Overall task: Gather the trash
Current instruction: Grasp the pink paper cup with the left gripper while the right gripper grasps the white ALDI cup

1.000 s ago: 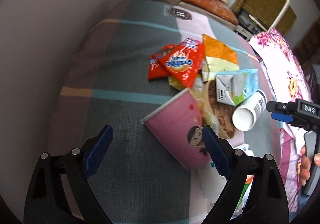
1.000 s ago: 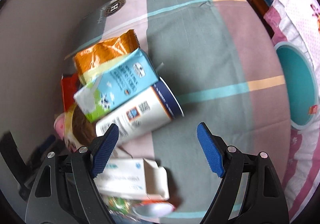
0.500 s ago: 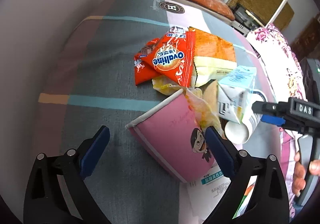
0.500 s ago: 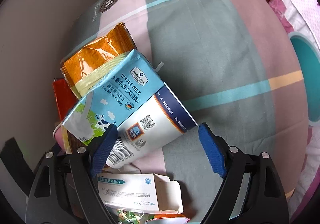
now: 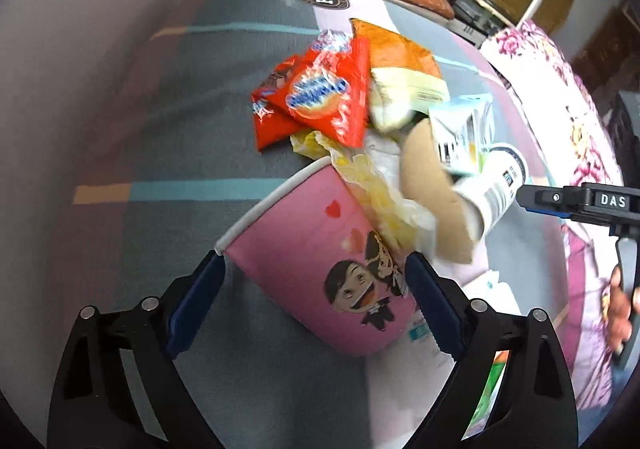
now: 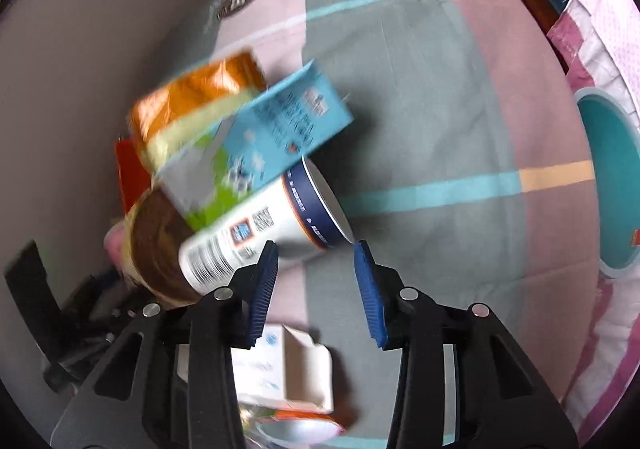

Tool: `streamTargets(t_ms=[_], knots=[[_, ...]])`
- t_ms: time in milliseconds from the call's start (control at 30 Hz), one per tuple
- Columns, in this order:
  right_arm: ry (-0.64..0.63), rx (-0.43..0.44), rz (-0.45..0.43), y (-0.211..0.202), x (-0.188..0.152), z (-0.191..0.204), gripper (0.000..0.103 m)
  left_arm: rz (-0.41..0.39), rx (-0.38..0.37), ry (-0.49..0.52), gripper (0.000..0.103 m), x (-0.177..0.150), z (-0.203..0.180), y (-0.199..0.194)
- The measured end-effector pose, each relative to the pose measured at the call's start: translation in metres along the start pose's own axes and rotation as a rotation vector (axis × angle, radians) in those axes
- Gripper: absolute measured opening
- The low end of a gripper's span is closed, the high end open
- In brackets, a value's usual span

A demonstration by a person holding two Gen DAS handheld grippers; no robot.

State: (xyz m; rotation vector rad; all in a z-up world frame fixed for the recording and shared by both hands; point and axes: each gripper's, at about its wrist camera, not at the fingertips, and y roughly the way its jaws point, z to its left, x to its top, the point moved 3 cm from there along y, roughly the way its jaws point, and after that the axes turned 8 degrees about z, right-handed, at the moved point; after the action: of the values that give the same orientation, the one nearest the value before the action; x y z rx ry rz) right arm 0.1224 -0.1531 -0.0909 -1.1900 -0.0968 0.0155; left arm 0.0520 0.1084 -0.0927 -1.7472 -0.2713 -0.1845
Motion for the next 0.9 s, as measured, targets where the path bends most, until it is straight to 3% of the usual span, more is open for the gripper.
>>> streamTargets(t_ms=[133,267,300,567,700,767,833,900], knots=[[0.063,0.055,0.012,-0.001,0.000,-0.012,0.039,0.005,-0.024,-0.041,0.092,0.001,0.010,-0.002],[0.079,0.085,-0.006,-0.008,0.001,-0.004,0.069,-0.001,-0.050,-0.112,0.093,0.005,0.021,0.002],[0.086,0.089,-0.014,-0.009,0.003,0.000,0.071,0.000,-0.058,-0.116,0.093,0.005,0.022,0.004],[0.202,0.075,0.028,0.022,0.020,0.008,0.078,0.034,-0.060,-0.083,0.096,0.004,0.008,0.026],[0.249,0.090,0.032,0.037,0.026,0.009,0.079,0.025,-0.037,-0.062,0.096,0.006,0.007,0.026],[0.229,0.084,0.010,0.038,0.027,0.013,0.076,0.015,-0.036,-0.055,0.083,0.005,0.009,0.024],[0.175,0.111,-0.018,0.036,0.028,0.020,0.057,0.011,-0.049,-0.054,0.072,0.005,0.010,0.020],[0.136,0.094,-0.022,0.032,0.028,0.025,0.045,0.009,-0.056,-0.054,0.069,0.003,0.014,0.016]])
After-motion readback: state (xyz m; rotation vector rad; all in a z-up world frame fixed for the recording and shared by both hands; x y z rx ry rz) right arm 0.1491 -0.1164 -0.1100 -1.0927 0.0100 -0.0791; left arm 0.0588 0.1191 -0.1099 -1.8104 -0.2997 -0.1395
